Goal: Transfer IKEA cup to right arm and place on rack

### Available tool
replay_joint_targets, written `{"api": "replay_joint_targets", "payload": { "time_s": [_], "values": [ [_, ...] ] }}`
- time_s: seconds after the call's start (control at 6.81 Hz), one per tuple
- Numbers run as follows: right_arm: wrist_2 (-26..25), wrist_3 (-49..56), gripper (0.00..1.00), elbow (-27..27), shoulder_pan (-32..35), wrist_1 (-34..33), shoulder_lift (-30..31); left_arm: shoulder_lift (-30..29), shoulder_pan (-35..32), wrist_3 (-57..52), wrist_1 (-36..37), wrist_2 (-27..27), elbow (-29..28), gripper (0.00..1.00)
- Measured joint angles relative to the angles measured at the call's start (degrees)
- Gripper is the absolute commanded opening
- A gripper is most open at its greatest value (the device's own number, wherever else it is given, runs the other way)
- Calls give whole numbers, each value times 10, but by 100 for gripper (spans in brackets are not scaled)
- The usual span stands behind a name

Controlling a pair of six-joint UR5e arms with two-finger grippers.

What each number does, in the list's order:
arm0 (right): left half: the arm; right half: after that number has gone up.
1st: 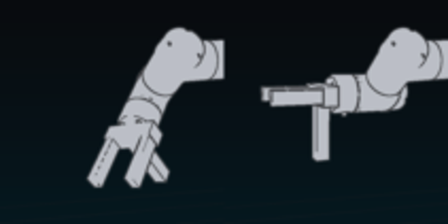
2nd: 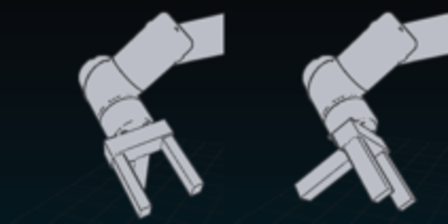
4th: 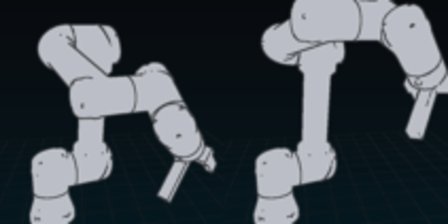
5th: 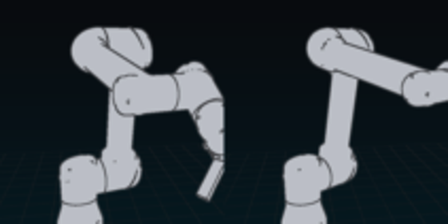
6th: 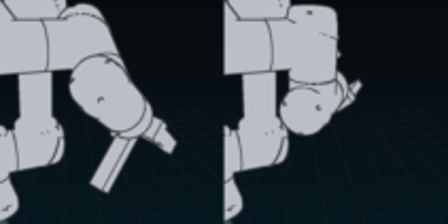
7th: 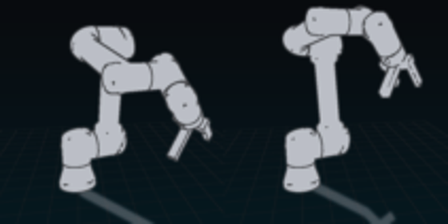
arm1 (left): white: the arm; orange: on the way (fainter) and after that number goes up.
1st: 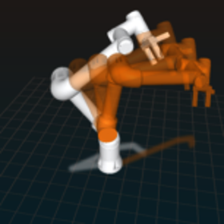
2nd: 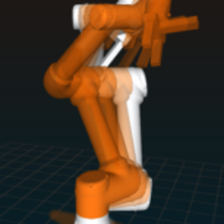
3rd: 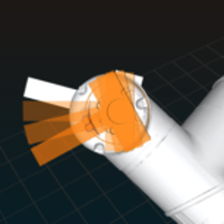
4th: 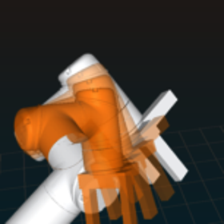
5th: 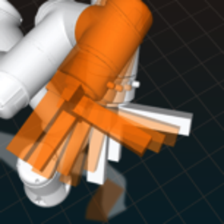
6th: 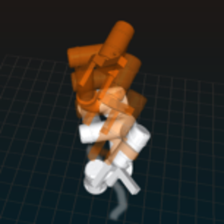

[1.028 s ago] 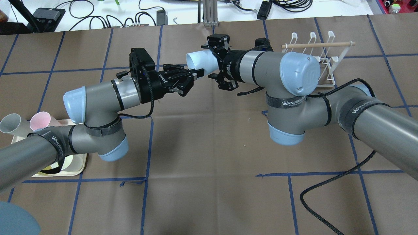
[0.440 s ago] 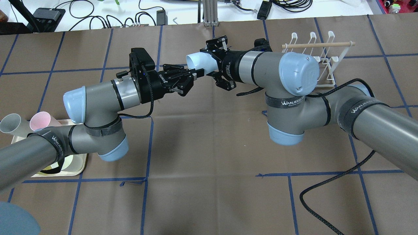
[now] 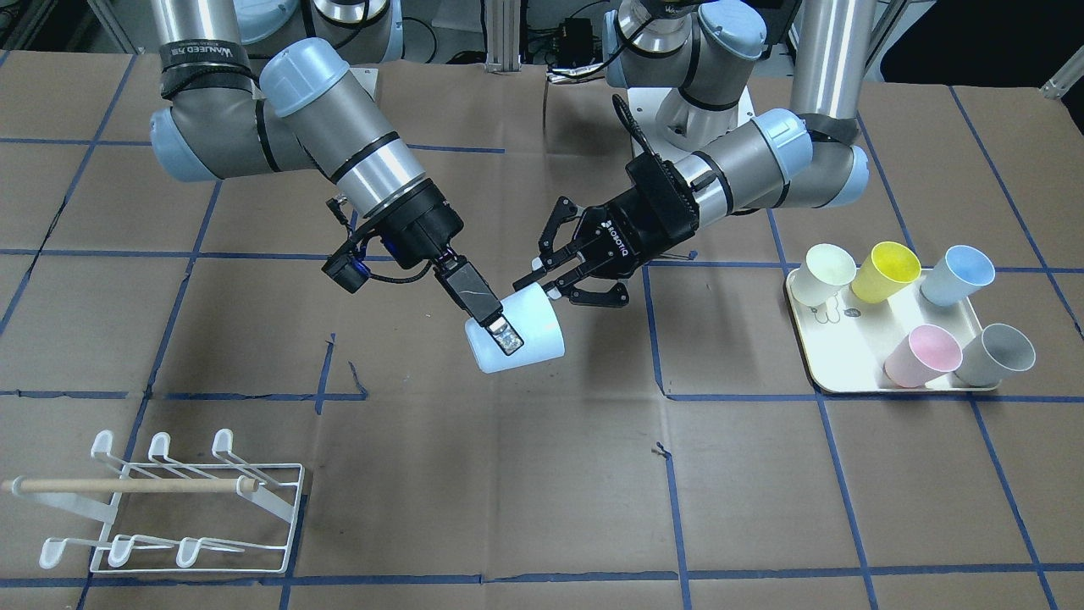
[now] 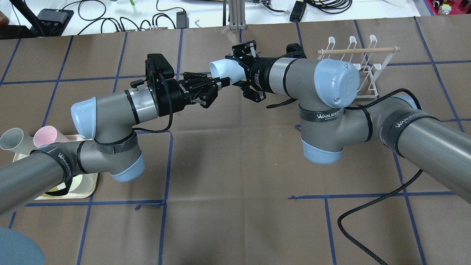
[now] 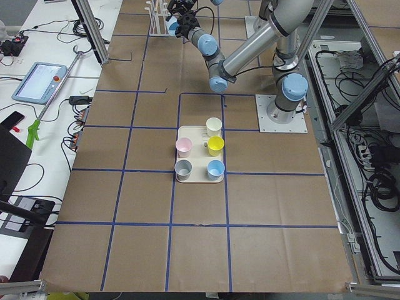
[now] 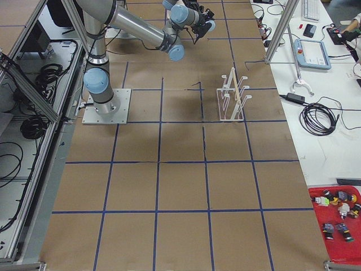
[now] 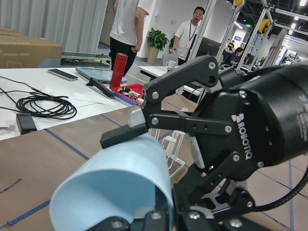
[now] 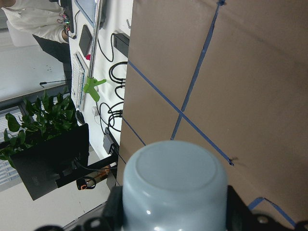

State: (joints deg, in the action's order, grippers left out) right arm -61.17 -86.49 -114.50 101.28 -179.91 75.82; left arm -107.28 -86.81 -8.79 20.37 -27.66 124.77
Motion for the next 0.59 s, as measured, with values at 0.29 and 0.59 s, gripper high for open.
{"api": "replay_joint_targets", "payload": {
  "time_s": [0.29, 0.59],
  "values": [
    [0, 1, 50, 1, 0, 0, 0, -8, 2, 30, 28, -2, -2, 96],
    [-1, 17, 50, 5, -6, 0, -1, -17, 11, 43, 53, -1, -1, 98]
  ]
}}
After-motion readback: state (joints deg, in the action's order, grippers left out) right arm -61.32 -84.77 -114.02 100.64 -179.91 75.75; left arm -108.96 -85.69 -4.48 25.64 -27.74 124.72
